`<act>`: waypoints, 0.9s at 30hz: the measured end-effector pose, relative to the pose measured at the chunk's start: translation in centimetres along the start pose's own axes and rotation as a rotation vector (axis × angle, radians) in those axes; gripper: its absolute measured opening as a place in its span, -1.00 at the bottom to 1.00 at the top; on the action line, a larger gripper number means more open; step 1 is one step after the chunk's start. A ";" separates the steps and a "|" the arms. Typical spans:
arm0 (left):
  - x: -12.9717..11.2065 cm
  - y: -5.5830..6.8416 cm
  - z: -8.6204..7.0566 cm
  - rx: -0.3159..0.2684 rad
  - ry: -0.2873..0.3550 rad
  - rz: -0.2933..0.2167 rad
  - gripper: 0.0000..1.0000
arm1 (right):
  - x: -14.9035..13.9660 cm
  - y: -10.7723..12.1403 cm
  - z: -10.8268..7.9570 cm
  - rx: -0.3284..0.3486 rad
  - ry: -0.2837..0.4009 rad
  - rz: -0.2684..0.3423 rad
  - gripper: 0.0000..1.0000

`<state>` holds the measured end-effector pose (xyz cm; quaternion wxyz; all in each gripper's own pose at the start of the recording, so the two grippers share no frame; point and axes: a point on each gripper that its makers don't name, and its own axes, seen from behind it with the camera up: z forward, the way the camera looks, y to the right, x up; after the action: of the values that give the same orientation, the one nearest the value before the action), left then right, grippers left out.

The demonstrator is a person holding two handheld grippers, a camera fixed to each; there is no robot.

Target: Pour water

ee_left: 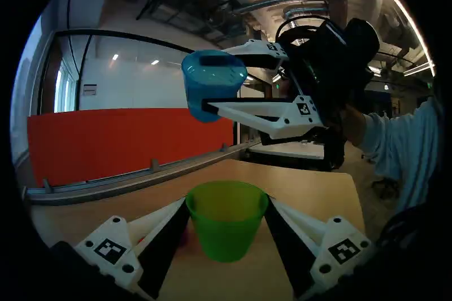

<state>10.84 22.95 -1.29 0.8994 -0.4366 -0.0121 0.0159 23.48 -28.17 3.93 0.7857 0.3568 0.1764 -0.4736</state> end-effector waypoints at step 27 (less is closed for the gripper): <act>-0.1 0.0 0.2 -0.002 -0.005 0.004 0.77 | -0.2 1.9 0.4 -0.046 -0.015 -0.156 0.79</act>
<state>10.74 23.05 -1.16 0.8990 -0.4374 -0.0135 0.0186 25.01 -27.78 5.04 0.7558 0.3200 0.2085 -0.5319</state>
